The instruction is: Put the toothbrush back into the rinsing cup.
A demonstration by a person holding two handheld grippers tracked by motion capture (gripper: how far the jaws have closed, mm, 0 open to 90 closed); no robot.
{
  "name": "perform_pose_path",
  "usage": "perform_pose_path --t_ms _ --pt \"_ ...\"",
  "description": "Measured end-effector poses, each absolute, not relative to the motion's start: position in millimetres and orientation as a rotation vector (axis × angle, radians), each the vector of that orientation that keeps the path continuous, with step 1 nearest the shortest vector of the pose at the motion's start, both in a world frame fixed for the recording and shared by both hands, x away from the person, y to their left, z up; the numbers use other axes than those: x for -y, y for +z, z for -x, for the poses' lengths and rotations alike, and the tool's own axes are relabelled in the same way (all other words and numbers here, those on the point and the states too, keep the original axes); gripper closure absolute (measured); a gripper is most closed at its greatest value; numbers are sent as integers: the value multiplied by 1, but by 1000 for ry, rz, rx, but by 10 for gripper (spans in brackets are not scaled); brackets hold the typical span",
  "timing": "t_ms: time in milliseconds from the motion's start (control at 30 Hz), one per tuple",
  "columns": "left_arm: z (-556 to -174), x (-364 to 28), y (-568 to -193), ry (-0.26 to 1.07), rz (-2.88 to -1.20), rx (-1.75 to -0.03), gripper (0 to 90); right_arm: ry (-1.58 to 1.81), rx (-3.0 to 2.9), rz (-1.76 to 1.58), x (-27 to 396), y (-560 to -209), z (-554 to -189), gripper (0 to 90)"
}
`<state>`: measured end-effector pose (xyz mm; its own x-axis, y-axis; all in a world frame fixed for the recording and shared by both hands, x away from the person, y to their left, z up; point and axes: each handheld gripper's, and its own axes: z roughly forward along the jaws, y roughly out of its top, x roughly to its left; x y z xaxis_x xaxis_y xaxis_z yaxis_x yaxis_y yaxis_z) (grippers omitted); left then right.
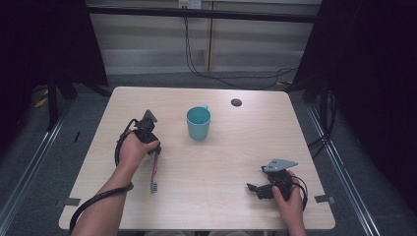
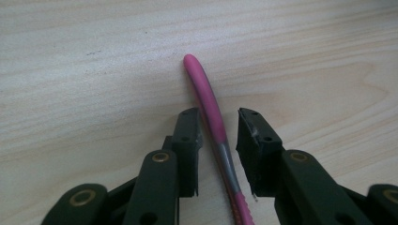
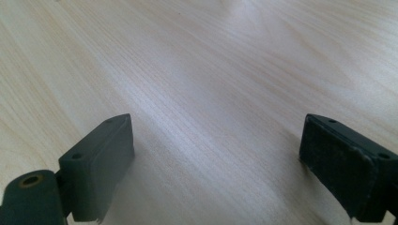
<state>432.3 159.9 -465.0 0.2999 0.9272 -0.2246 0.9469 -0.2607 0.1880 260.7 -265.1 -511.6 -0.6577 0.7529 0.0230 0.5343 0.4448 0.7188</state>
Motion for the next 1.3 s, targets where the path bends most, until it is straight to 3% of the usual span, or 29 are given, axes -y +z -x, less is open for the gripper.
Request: perform_pose_path --t_ms 467,867,1300 --pt "-435 -151 -469 -73 -2325 -1762 812 1034 -2404 -1099 265 -512 -261 97" --pt "-437 -148 -467 -64 -2349 -1773 817 1036 -2406 -1097 265 -512 -261 96" --pt "-431 -154 -441 -92 -2324 -1710 819 1037 -2412 -1095 265 -512 -262 91"
